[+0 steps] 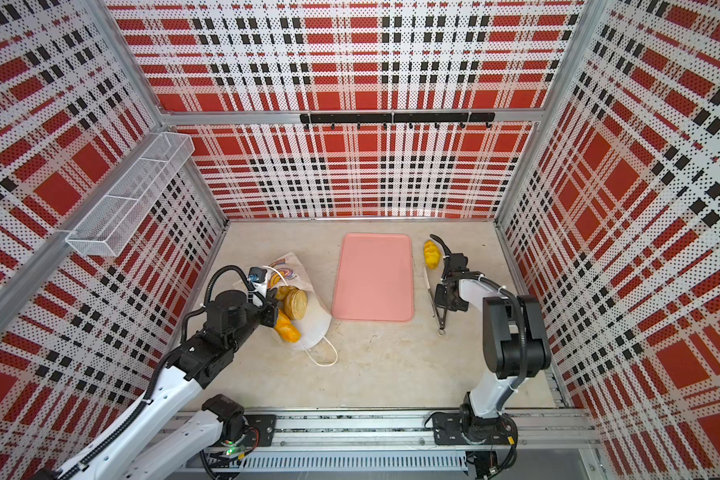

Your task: Take the fake bread out of the paper bag

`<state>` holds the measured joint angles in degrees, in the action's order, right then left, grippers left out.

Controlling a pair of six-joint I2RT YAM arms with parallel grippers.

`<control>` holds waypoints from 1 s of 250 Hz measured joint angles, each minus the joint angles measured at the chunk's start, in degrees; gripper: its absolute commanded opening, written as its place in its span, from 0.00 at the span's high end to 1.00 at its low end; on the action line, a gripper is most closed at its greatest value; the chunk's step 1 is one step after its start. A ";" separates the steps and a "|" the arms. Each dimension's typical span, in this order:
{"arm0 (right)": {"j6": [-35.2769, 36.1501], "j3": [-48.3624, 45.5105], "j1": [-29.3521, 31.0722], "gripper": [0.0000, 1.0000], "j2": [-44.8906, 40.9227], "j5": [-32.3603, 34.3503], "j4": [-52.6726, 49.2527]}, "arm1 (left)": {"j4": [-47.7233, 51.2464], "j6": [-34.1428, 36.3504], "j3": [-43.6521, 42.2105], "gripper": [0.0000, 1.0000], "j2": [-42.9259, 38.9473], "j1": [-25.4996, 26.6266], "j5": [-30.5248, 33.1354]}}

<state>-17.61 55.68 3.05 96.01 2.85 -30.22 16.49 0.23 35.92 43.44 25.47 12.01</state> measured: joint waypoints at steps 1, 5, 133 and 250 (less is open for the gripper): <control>0.00 -0.09 -0.04 1.00 -0.17 -0.04 -0.02 | 0.00 0.00 0.00 1.00 0.00 0.00 0.00; 0.02 -0.46 -0.28 1.00 -0.96 -0.15 -0.09 | 0.00 0.00 0.00 1.00 0.00 0.00 -0.02; 2.05 9.03 -11.82 1.00 1.84 -0.17 -1.66 | 0.02 0.00 0.00 1.00 -0.42 0.02 -0.07; 4.11 13.33 -13.14 0.17 5.20 -0.09 -1.64 | 0.09 0.00 0.00 1.00 -0.72 0.09 -0.02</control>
<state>-13.50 69.01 -10.09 101.21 2.76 -31.86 16.58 0.23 35.92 42.72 25.56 11.99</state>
